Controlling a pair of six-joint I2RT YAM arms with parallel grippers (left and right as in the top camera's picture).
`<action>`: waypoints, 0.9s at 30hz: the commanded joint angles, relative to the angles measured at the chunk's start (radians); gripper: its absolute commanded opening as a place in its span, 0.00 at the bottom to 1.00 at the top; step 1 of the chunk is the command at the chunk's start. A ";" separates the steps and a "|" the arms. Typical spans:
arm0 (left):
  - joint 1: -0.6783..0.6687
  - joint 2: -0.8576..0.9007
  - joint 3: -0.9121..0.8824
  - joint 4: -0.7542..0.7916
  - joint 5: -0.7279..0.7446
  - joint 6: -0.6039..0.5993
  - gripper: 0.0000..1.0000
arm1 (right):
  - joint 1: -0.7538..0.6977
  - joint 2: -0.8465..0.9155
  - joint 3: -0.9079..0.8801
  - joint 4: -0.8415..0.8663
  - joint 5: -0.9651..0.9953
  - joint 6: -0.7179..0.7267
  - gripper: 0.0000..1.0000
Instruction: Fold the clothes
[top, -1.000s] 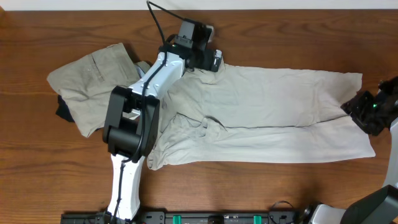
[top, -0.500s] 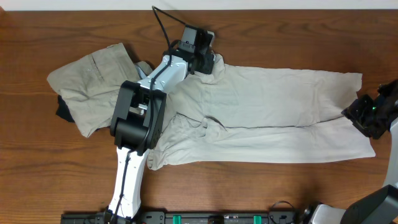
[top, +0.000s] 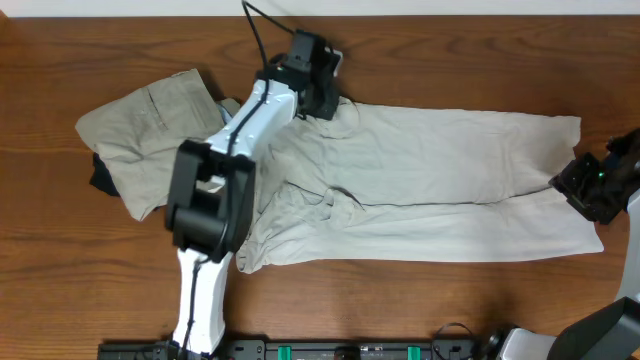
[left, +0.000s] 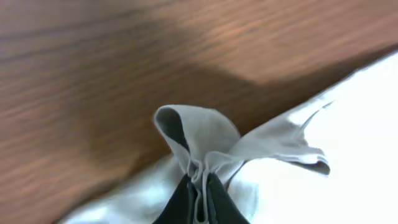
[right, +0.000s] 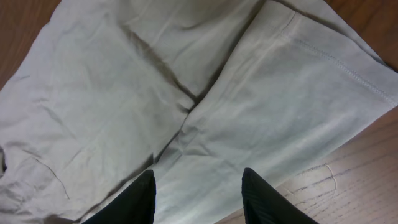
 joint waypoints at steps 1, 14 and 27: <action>-0.019 -0.084 0.036 -0.078 -0.009 0.014 0.06 | 0.009 0.004 -0.006 -0.003 0.003 -0.012 0.43; -0.191 -0.091 0.033 -0.459 0.002 -0.035 0.16 | 0.009 0.004 -0.006 -0.002 0.003 -0.012 0.44; -0.229 -0.086 0.031 -0.503 -0.278 -0.100 0.68 | 0.009 0.004 -0.006 -0.002 0.003 -0.012 0.45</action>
